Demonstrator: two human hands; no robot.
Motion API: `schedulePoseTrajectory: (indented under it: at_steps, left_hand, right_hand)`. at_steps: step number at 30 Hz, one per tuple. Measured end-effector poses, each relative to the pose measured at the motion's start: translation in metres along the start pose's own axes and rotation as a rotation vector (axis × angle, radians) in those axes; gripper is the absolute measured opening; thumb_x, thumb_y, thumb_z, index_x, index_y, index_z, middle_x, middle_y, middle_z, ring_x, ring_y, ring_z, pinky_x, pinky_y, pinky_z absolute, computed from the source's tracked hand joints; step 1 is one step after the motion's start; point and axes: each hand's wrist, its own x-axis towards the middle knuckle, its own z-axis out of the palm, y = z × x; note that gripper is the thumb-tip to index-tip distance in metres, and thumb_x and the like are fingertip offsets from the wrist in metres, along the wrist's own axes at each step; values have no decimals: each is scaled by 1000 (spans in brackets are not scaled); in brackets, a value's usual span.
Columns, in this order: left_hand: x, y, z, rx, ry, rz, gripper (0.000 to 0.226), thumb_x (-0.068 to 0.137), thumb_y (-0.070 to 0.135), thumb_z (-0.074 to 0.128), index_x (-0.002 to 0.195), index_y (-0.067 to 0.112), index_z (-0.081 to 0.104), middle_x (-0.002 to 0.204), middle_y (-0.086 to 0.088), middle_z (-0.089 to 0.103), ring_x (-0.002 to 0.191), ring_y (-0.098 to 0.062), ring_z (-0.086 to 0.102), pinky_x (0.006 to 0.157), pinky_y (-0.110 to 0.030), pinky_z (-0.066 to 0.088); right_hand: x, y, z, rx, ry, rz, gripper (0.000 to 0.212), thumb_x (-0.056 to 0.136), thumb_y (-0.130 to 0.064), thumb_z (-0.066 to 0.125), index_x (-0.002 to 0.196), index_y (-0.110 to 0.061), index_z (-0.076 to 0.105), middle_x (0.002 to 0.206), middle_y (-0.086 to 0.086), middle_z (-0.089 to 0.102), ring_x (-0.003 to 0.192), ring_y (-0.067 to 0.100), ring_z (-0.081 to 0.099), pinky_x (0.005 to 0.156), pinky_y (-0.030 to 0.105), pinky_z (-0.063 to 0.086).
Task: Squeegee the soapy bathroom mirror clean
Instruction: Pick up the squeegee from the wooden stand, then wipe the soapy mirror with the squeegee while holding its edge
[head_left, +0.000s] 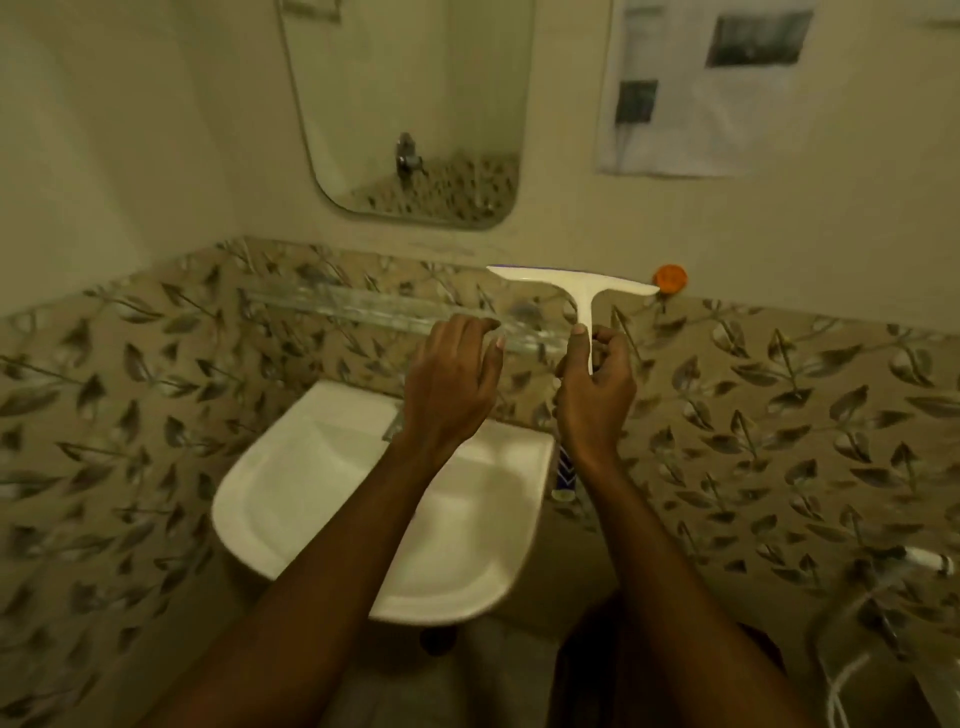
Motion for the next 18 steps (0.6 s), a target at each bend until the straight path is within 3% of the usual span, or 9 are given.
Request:
schedulePoseTrajectory:
  at_steps: [5,10,14,18]
  left_hand:
    - [69,-45,-6,49,99,59,29,98,32,43,109,14,62,105,-3,64,93,-23,58,74,-39,47]
    - [143,-88,-13,82,158,60,31,99,34,39,105,13,62,101,-4,62,91,-23,57,73,-39,46]
    - [193,-117,-22,94,213,66,30,99,35,40,106,15,61,103,-3,62,93,-21,56,74,-37,45]
    - [245,-148,-34,76,262,49,30,98,37,41,108,17,61,107,-1,62,96,-21,56,78,-38,45]
  right_hand:
    - [38,-27,59,44,15,-156,20,98,-29,54,95,-11,60,64,-9,54,52,13,48,51,39,44]
    - [85,-54,114,44,40,-250,22,98,-33,52,96,-12,59,63,-3,55,53,24,53,50,42,44]
    - [122,-80,150,41,42,-328,23,99,-32,52,99,-11,59,69,-12,56,52,9,50,51,40,48]
    - [152,-102,179,41,31,-378,18,98,-33,50,99,-16,55,77,-12,59,67,21,62,60,48,55]
